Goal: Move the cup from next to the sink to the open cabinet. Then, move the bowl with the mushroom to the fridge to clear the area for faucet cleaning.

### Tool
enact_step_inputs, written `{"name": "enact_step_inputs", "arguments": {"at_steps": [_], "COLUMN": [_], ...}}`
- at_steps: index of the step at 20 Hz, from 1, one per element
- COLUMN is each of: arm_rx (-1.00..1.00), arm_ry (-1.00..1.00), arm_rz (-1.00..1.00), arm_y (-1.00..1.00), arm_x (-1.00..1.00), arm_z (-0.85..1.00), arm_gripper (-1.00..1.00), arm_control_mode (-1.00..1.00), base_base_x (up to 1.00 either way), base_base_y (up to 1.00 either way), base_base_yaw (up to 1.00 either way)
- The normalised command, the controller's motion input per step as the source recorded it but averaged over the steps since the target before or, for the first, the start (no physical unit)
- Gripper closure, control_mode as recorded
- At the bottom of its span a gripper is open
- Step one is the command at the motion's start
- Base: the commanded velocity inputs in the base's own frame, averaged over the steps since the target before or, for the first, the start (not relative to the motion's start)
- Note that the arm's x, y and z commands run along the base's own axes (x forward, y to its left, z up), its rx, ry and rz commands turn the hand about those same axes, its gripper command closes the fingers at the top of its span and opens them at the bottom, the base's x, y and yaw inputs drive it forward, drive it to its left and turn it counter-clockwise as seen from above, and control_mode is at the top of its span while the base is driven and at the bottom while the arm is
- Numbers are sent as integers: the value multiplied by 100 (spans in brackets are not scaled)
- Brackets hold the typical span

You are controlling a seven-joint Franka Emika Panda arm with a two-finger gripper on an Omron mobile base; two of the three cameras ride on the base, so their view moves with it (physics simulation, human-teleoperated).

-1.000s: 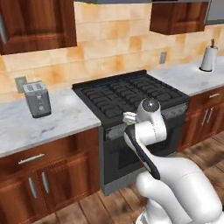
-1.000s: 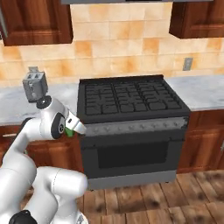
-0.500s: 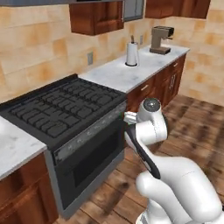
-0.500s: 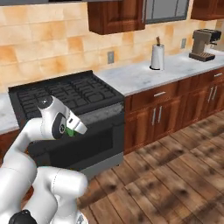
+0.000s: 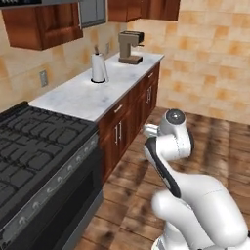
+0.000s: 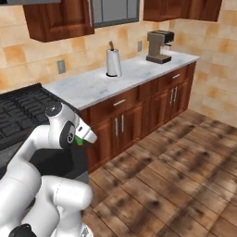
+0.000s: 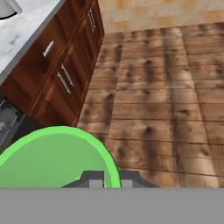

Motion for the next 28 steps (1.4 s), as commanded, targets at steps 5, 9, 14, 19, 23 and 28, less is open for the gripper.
{"name": "enact_step_inputs", "arguments": {"at_steps": [5,9,14,19,23,28], "arm_rx": [0,0,0,0,0,0], "arm_ry": [0,0,0,0,0,0], "arm_rz": [0,0,0,0,0,0], "arm_y": [0,0,0,0,0,0], "arm_x": [0,0,0,0,0,0], "arm_z": [0,0,0,0,0,0], "arm_gripper": [100,100,100,100,100,100], "arm_control_mode": [100,100,100,100,100,100], "base_base_x": [100,100,100,100,100,100], "base_base_y": [-48,-20,-3,-6,0,-10], "base_base_yaw": [-13,-9,-8,-7,-10,-6]}}
